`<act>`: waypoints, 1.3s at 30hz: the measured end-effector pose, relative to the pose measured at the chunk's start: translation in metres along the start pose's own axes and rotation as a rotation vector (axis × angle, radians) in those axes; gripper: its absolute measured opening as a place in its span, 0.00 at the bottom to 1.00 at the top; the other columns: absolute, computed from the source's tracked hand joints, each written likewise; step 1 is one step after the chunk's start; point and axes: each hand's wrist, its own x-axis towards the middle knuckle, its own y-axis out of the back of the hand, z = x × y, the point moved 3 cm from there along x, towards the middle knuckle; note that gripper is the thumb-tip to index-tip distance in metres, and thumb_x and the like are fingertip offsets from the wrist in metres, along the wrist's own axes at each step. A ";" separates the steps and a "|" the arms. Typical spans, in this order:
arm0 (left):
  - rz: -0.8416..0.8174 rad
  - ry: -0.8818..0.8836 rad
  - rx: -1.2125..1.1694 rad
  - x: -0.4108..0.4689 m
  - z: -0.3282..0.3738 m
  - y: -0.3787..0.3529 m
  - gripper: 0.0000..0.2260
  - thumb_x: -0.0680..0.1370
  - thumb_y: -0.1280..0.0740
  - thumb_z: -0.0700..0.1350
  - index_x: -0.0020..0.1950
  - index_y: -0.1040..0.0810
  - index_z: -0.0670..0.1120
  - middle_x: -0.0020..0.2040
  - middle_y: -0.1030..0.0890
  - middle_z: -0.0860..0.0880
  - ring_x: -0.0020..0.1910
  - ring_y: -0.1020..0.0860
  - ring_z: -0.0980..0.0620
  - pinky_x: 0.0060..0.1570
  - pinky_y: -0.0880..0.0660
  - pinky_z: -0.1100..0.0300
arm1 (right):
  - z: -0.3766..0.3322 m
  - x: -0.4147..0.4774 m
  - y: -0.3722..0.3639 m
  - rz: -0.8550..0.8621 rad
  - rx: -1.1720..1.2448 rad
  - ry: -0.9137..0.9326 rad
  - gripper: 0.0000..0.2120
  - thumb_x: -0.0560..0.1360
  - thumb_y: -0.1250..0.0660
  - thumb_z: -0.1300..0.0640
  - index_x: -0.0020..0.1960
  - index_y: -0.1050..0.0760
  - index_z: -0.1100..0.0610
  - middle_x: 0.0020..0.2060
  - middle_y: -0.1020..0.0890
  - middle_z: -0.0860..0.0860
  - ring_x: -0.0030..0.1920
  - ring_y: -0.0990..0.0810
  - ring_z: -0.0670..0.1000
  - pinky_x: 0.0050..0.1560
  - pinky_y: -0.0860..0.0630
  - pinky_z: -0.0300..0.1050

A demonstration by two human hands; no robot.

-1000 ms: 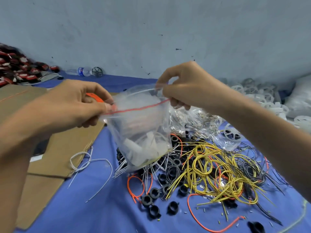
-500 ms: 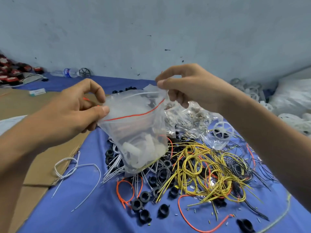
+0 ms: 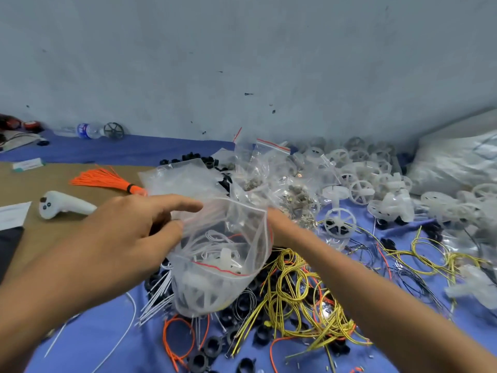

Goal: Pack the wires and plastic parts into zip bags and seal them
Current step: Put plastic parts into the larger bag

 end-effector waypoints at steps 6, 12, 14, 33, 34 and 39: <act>0.027 -0.004 -0.086 0.000 -0.001 -0.002 0.16 0.79 0.36 0.45 0.57 0.21 0.68 0.25 0.27 0.51 0.22 0.32 0.58 0.25 0.35 0.61 | -0.006 -0.001 -0.003 0.129 0.072 -0.067 0.15 0.81 0.40 0.61 0.66 0.28 0.65 0.63 0.24 0.64 0.63 0.24 0.64 0.63 0.26 0.58; -0.001 0.006 -0.137 0.004 -0.001 -0.008 0.19 0.75 0.41 0.56 0.61 0.31 0.77 0.26 0.29 0.51 0.24 0.34 0.57 0.26 0.35 0.53 | -0.005 -0.016 0.047 0.321 0.207 -0.047 0.04 0.81 0.40 0.59 0.54 0.27 0.56 0.46 0.20 0.50 0.46 0.22 0.53 0.46 0.24 0.49; 0.002 0.006 -0.160 0.007 -0.002 -0.010 0.17 0.78 0.40 0.54 0.61 0.30 0.77 0.26 0.29 0.51 0.24 0.34 0.57 0.24 0.36 0.55 | -0.008 -0.027 0.066 0.358 0.441 -0.039 0.04 0.83 0.42 0.56 0.51 0.30 0.53 0.45 0.22 0.49 0.45 0.21 0.50 0.44 0.23 0.47; -0.032 0.019 -0.440 0.028 0.008 -0.022 0.19 0.66 0.38 0.39 0.49 0.15 0.55 0.47 0.14 0.42 0.42 0.21 0.53 0.47 0.26 0.59 | -0.106 -0.122 0.152 0.172 1.055 0.350 0.10 0.75 0.38 0.63 0.42 0.20 0.55 0.30 0.21 0.52 0.24 0.26 0.49 0.21 0.31 0.38; -0.041 -0.012 -0.429 0.027 0.009 -0.019 0.23 0.65 0.39 0.37 0.50 0.15 0.59 0.48 0.14 0.44 0.43 0.20 0.52 0.47 0.25 0.60 | -0.105 -0.121 0.151 0.213 0.928 0.321 0.08 0.74 0.36 0.61 0.42 0.19 0.54 0.30 0.21 0.53 0.25 0.25 0.50 0.21 0.29 0.40; -0.021 0.088 -0.414 0.027 -0.006 -0.024 0.22 0.71 0.40 0.47 0.60 0.21 0.66 0.26 0.31 0.53 0.28 0.35 0.49 0.29 0.38 0.57 | -0.091 -0.125 0.156 0.438 0.382 0.168 0.02 0.75 0.33 0.50 0.47 0.22 0.46 0.37 0.16 0.49 0.30 0.17 0.49 0.39 0.19 0.57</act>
